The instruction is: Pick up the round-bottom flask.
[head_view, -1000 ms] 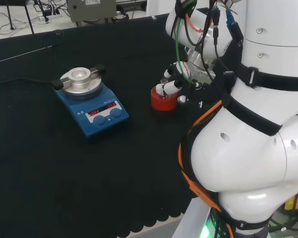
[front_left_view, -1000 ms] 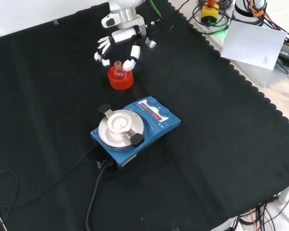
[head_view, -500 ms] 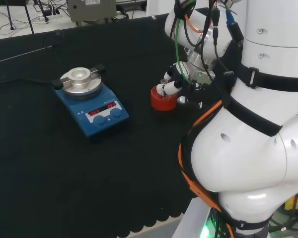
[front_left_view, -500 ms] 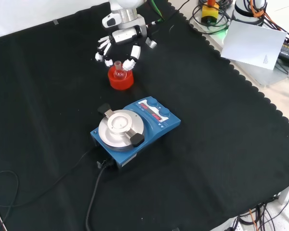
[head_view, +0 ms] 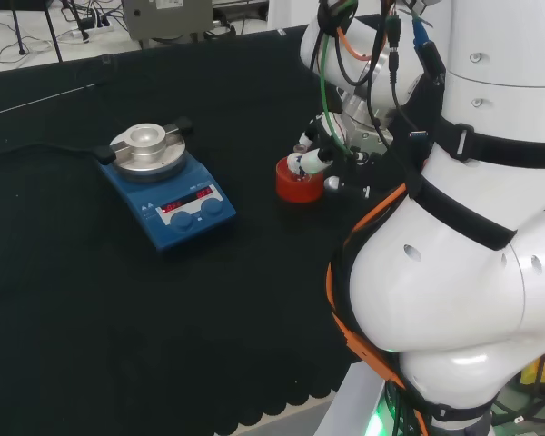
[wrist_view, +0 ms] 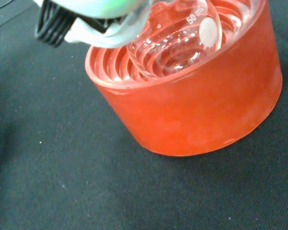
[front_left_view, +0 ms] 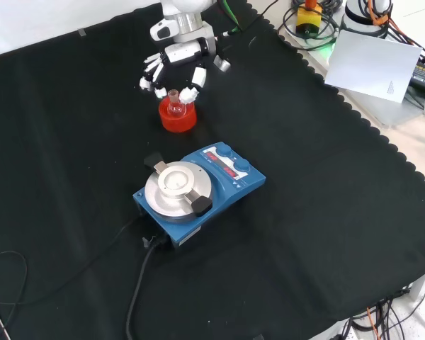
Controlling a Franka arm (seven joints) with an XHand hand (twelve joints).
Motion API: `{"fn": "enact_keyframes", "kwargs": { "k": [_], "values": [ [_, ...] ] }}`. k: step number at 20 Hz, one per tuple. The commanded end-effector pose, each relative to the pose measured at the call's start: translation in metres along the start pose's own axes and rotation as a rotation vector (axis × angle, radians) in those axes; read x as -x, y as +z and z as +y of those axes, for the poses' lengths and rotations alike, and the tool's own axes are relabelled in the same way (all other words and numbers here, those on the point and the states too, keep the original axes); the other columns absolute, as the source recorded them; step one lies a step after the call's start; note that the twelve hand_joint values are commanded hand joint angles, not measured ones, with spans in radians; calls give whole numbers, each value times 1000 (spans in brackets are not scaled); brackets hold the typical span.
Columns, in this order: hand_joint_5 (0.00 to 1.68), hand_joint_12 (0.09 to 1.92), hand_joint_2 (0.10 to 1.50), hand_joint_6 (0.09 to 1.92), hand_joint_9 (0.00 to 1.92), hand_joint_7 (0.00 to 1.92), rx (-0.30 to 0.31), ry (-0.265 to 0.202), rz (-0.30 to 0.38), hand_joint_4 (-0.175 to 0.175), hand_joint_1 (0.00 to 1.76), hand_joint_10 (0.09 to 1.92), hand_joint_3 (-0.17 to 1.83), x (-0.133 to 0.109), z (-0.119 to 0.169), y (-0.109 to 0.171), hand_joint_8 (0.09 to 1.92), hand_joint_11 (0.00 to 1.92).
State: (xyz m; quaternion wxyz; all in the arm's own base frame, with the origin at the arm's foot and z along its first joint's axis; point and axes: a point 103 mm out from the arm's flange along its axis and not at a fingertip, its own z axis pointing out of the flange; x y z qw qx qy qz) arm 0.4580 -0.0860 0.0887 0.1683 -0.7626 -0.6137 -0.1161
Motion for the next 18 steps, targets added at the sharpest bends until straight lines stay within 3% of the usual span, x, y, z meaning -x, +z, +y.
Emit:
{"fn": "enact_keyframes", "kwargs": {
  "k": [1,7,12,14,15,16,18],
  "values": [
    [741,1372,650,858,476,303,-3,-1,-1,-71,932,689,616,0,0,1,661,83],
    [762,1368,658,868,480,311,-3,-7,-4,-74,935,687,618,-2,0,3,662,88],
    [874,1359,694,857,513,341,15,-14,-1,-91,953,675,629,-6,0,1,662,124],
    [973,1358,852,934,535,366,36,-10,-14,59,1013,668,427,-7,0,0,664,145],
    [1011,1351,887,938,564,391,43,-10,-19,86,1038,657,374,-7,0,0,660,170],
    [1041,1340,877,941,607,425,49,-10,-26,92,1058,636,398,-7,0,-1,649,201],
    [1073,1325,810,965,672,478,55,-9,-26,78,1084,599,531,-7,0,-2,631,249]
  ]
}}
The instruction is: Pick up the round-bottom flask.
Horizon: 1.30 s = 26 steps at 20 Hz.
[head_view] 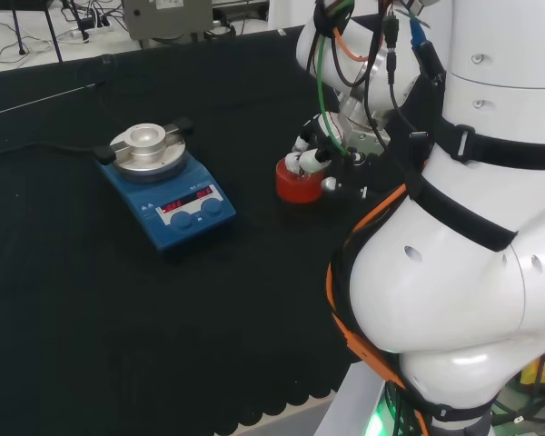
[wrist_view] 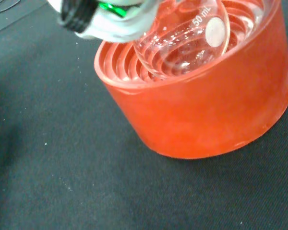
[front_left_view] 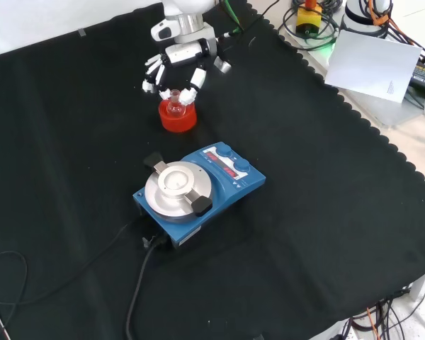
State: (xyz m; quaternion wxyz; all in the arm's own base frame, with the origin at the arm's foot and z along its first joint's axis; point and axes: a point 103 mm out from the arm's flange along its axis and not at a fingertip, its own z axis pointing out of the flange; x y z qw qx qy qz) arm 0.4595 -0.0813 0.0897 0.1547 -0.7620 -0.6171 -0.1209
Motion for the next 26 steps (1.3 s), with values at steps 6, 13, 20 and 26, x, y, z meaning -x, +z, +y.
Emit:
{"fn": "enact_keyframes", "kwargs": {
  "k": [6,13,20,26],
  "values": [
    [1082,1320,739,1015,721,513,23,-2,-22,44,1102,576,680,-3,0,-7,623,293],
    [1090,1314,712,1025,736,525,-25,-10,-52,32,1109,577,729,-16,1,-26,626,315],
    [1106,1311,689,1013,742,535,-12,-10,-74,24,1117,575,760,-28,-6,-50,627,328],
    [1108,1312,686,1011,743,536,-6,-10,-79,22,1118,575,764,-35,-12,-63,627,332]
  ]
}}
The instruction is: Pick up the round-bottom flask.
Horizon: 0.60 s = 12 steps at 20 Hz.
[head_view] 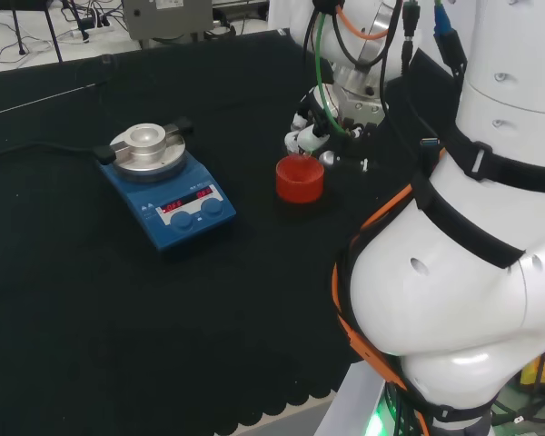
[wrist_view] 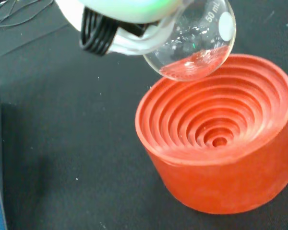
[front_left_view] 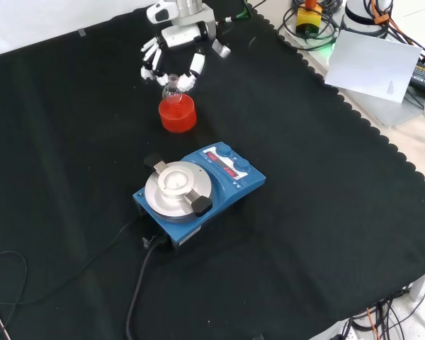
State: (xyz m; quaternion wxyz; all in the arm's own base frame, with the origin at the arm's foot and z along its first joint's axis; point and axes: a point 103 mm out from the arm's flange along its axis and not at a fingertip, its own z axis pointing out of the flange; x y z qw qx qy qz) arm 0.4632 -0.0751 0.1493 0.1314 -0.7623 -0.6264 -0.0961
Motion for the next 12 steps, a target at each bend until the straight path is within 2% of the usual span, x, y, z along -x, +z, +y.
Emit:
{"fn": "enact_keyframes", "kwargs": {
  "k": [1,12],
  "values": [
    [1109,1312,685,1010,743,536,-10,0,-13,22,1118,575,764,-7,-9,-12,627,333],
    [1118,1308,672,1001,744,533,-8,-12,-20,16,1122,575,781,-26,-15,-30,625,341]
  ]
}}
